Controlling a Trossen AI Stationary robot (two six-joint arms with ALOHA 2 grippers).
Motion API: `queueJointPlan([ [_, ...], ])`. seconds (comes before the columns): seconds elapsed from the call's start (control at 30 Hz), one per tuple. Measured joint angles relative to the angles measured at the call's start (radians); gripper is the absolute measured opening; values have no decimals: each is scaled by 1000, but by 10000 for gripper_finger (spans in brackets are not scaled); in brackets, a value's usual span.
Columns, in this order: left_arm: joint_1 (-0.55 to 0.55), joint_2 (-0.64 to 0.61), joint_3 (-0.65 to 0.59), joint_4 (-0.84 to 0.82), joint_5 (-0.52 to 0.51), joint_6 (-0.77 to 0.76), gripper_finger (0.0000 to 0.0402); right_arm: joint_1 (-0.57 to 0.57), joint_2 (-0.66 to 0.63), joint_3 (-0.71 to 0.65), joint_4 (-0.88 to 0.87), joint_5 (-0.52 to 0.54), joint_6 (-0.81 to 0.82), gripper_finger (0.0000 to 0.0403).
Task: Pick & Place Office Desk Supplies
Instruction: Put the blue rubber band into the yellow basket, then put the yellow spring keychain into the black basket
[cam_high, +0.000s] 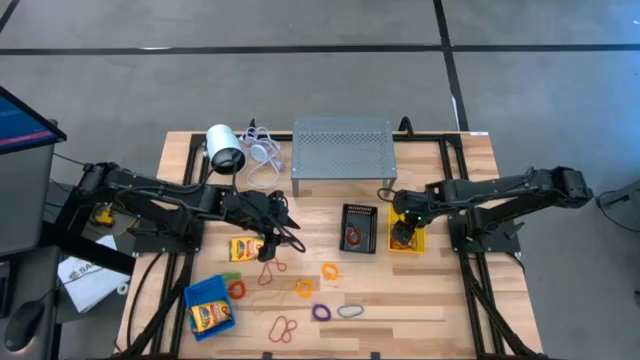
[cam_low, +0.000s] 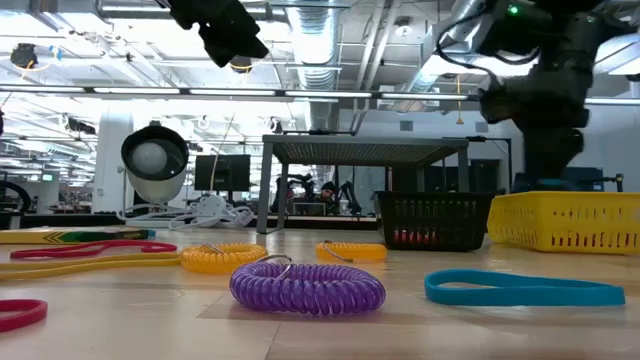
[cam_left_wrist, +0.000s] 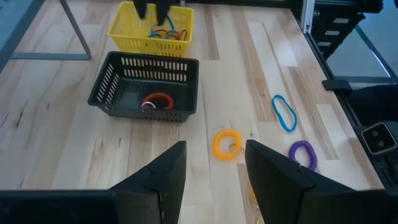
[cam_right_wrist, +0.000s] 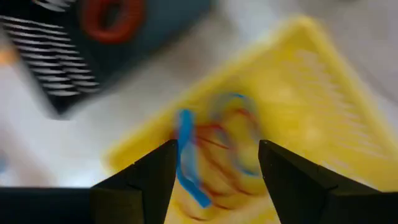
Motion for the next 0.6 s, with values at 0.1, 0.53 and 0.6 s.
queueJointPlan([
  [0.1,7,-1,0,6,-1,0,165,-10,2,3,-28,-46,-27,216],
  [0.53,15,9,1,39,-4,-1,173,-50,-29,32,-2,-48,-48,195],
  [0.6,14,30,1,44,11,-3,176,-47,-41,39,10,-54,-52,192],
])
